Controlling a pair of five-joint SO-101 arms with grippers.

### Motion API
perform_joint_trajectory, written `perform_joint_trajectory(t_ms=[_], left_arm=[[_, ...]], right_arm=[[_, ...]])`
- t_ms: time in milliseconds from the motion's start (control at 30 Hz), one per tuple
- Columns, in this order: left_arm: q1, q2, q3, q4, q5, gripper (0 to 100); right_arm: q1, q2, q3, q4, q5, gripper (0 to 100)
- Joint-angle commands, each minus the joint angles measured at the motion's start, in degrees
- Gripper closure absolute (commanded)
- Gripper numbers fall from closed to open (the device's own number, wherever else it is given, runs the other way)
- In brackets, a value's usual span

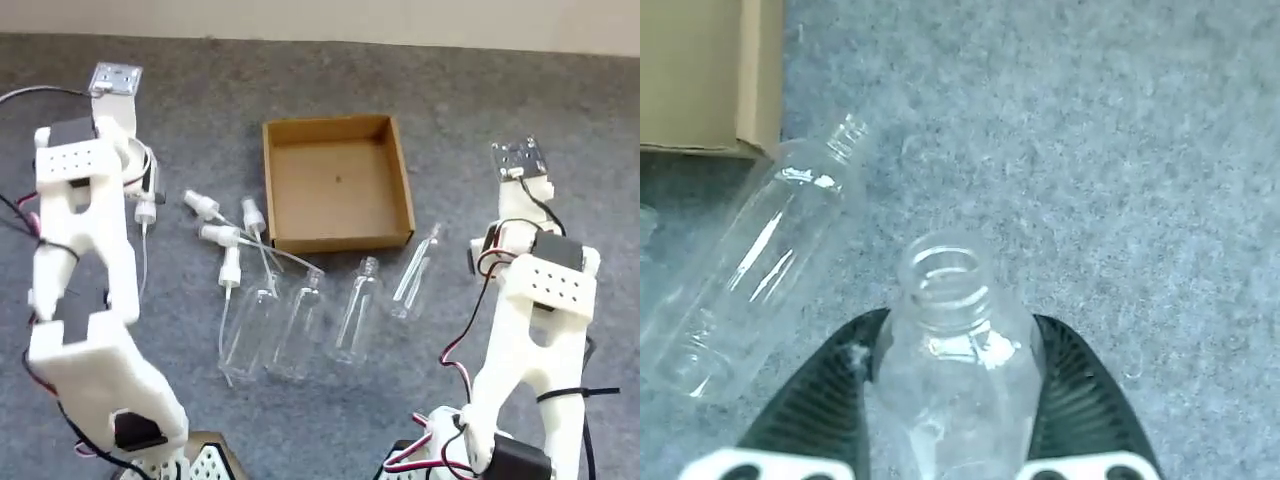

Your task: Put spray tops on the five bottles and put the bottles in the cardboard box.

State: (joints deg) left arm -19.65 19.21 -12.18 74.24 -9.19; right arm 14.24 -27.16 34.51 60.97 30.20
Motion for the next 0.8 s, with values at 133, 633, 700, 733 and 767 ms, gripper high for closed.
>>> perform_joint_trajectory(t_ms=[133, 633, 700, 733, 767], left_arm=[[-0.9, 17.8, -19.2, 0.5, -0.4, 82], [-1.1, 28.8, -22.6, 0.1, -0.6, 93], [-1.1, 28.9, -22.6, 0.4, -0.4, 95], [-1.2, 28.7, -22.6, 0.5, -0.4, 96], [-1.2, 28.5, -22.8, 0.5, -0.4, 96]], right_arm=[[-0.6, -2.4, -0.3, 0.2, 0.6, 98.5], [-0.7, -2.9, -0.3, 0.5, 0.7, 98.5], [-0.7, -2.9, -0.4, 0.5, 0.8, 98.5], [-0.7, -2.9, -0.4, 0.4, 0.8, 98.4], [-0.7, -2.9, -0.5, 0.4, 0.8, 98.2]])
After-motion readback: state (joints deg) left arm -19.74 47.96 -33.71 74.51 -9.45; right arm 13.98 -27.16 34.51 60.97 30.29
